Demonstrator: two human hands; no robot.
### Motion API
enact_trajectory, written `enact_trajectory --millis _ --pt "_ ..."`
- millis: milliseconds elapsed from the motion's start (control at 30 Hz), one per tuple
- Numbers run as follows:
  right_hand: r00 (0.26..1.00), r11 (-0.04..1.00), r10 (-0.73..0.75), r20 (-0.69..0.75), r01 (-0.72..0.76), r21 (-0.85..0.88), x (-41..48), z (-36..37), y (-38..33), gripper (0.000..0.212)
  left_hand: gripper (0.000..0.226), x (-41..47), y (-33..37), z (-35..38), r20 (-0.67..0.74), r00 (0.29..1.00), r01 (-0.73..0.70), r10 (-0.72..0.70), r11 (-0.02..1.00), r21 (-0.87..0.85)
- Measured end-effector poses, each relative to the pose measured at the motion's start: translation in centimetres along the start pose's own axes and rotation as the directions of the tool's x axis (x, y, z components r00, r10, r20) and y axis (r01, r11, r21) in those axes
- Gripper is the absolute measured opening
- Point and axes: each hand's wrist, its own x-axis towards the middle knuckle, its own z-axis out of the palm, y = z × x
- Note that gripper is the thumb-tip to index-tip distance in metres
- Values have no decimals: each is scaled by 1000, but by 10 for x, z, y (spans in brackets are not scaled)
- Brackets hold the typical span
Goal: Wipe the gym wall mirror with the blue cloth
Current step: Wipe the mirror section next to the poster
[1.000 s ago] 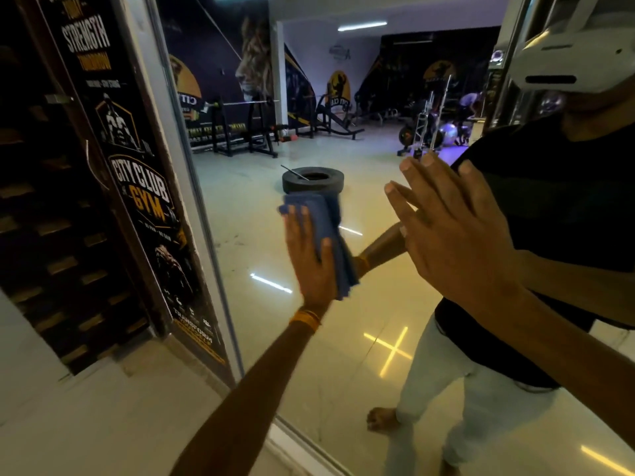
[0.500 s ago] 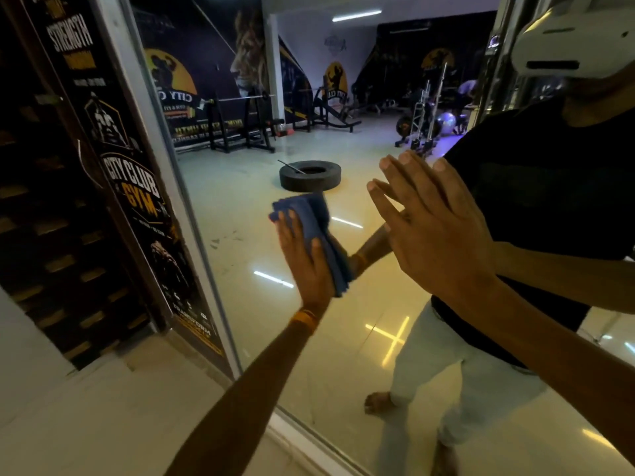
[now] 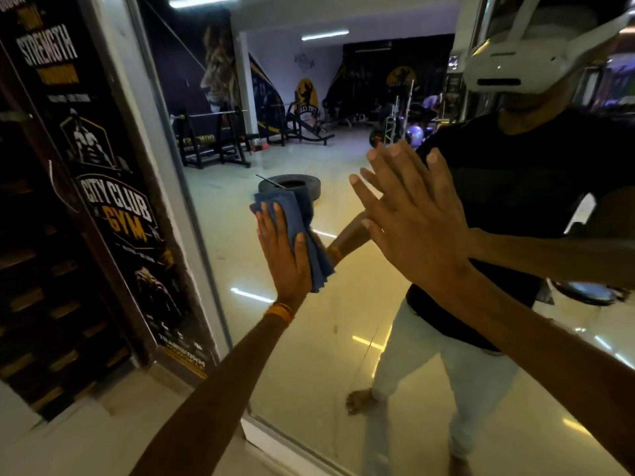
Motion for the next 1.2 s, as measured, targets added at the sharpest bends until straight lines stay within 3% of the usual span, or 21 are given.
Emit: enact_trajectory --millis 200,300,400,567,767,867,900,933,1000,1033,1100,1200 --pt "983 991 116 144 -124 53 22 -2 -56 64 78 63 -60 -47 -56 992 109 -109 994 -9" --pt "961 972 210 178 -225 67 29 2 -74 65 70 58 -48 -37 84 990 -125 117 988 91" --pt "971 972 208 119 -219 85 50 1 -83 62 65 106 -52 -54 179 911 -400 372 903 155" --pt "965 960 259 29 -261 103 97 5 -91 54 67 206 -65 -84 215 799 -599 561 775 202" --pt "963 965 263 61 -264 4 87 21 -124 54 64 98 -154 -96 426 624 -773 655 597 214" --pt "971 973 231 60 -233 11 84 24 -125 55 66 109 -163 -106 499 522 -845 692 500 189" --pt "972 973 229 61 -230 18 84 25 -125 55 66 128 -157 -110 481 536 -836 694 518 183" --pt "972 973 226 63 -228 25 84 26 -124 55 66 151 -147 -114 424 606 -787 673 583 200" --pt "972 973 226 66 -228 25 83 28 -124 55 65 199 -126 -119 248 818 -571 519 785 240" --pt "970 972 233 61 -235 20 83 29 -125 55 65 216 -117 -118 157 884 -465 439 855 230" --pt "964 965 260 46 -262 21 83 32 -130 55 68 218 -111 -111 85 924 -383 373 900 208" --pt "957 956 289 34 -290 34 84 36 -136 56 67 145 -138 -104 221 870 -484 440 846 222"
